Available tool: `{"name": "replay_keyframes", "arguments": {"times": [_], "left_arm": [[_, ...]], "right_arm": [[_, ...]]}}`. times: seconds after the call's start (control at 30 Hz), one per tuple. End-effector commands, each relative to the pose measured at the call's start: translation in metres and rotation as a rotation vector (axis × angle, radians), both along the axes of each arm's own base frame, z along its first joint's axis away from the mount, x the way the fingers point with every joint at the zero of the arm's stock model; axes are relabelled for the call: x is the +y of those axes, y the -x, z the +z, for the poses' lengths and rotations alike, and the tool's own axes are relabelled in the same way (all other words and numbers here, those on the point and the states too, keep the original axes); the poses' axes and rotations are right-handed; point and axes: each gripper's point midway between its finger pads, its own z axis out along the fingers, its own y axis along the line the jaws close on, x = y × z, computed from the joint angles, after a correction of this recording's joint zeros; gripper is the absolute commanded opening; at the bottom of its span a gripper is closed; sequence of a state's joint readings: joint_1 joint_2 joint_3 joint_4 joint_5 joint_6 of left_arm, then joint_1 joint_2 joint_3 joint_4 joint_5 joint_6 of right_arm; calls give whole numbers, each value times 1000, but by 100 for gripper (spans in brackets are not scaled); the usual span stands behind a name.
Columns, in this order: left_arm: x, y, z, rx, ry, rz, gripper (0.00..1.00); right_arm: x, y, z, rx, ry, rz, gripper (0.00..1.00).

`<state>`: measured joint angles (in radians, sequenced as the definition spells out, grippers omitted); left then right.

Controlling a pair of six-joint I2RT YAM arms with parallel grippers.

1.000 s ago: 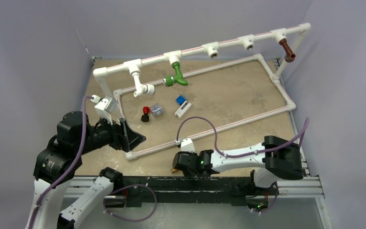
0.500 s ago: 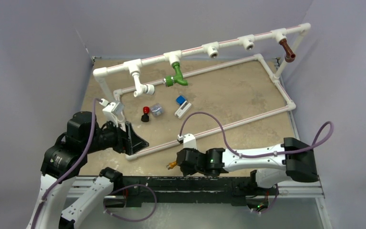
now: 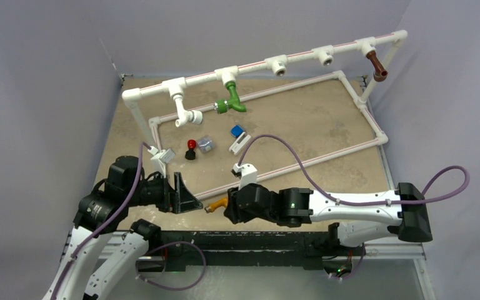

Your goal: Install the water faucets

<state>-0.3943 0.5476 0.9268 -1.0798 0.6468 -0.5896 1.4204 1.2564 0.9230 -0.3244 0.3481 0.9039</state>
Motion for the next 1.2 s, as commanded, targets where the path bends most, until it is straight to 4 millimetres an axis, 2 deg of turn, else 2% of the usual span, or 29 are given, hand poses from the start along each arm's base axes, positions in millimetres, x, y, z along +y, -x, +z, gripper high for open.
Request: {"name": "replay_keyframes", "arguments": {"times": [0.0, 0.1, 0.3, 0.47, 0.8, 0.97, 1.0, 1.03, 1.07, 1.17], "left_arm": [[-15, 6, 6, 40, 120, -45, 76], [-19, 6, 4, 65, 148, -47, 76], [-21, 7, 3, 98, 173, -40, 74], [-23, 10, -1, 117, 190, -55, 63], [-22, 13, -6, 133, 187, -60, 48], [-22, 15, -6, 140, 189, -61, 35], [-22, 15, -6, 138, 191, -64, 25], [-23, 15, -5, 138, 195, -69, 5], [-23, 16, -5, 139, 198, -73, 0], [-24, 17, -3, 134, 213, -82, 0]], "right_arm": [[34, -2, 63, -48, -171, 36, 0], [48, -1, 81, -63, -215, 69, 0], [63, -1, 91, -85, -221, 86, 0], [66, -3, 94, -96, -219, 72, 0], [64, -2, 93, -98, -211, 61, 0], [59, -3, 90, -100, -203, 47, 0], [58, -3, 88, -100, -198, 45, 0], [57, -3, 87, -102, -195, 46, 0], [57, -3, 86, -103, -193, 48, 0], [58, 0, 90, -102, -217, 63, 0]]}}
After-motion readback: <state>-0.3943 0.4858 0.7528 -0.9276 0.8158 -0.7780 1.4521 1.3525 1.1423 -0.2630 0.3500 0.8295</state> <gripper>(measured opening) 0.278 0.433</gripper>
